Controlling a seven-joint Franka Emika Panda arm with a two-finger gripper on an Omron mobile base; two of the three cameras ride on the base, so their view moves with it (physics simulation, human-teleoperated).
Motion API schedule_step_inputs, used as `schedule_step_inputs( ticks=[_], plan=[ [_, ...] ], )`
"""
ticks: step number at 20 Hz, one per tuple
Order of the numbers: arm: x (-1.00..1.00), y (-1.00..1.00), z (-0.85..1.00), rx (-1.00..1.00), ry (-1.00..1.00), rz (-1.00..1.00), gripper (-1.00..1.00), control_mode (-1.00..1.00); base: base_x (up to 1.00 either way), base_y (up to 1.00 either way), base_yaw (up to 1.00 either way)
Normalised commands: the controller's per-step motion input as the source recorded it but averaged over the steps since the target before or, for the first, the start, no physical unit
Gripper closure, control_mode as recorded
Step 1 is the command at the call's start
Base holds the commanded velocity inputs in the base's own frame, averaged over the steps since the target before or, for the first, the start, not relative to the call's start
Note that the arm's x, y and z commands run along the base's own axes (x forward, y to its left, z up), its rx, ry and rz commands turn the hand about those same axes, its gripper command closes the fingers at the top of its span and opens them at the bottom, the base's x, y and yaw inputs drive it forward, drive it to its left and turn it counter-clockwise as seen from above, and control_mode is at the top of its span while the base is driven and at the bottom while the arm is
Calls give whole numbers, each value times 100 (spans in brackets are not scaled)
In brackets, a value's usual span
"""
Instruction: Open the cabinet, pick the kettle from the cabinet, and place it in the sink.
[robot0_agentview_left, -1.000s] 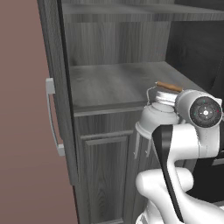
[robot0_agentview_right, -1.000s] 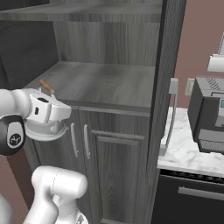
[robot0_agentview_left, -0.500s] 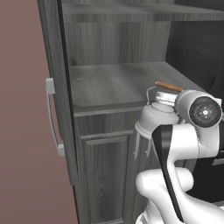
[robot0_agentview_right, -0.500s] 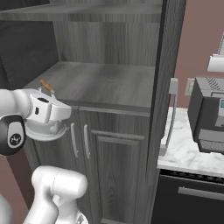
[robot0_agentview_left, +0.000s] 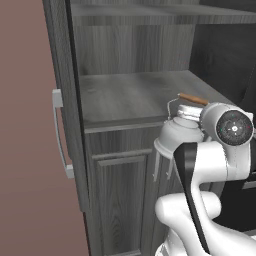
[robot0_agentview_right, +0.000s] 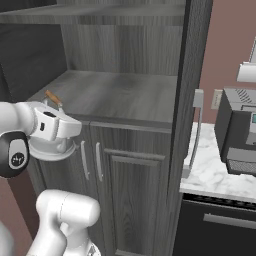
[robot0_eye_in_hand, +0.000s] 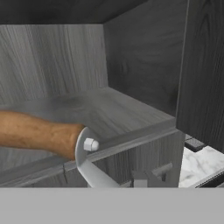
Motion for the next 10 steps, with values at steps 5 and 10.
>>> schedule_step_inputs(
  ticks=[5, 10],
  plan=[
    [0, 0, 0, 0, 0, 0, 100, 100, -5, 0, 1],
    [0, 0, 0, 0, 0, 0, 100, 100, -48, 0, 7]
  ],
)
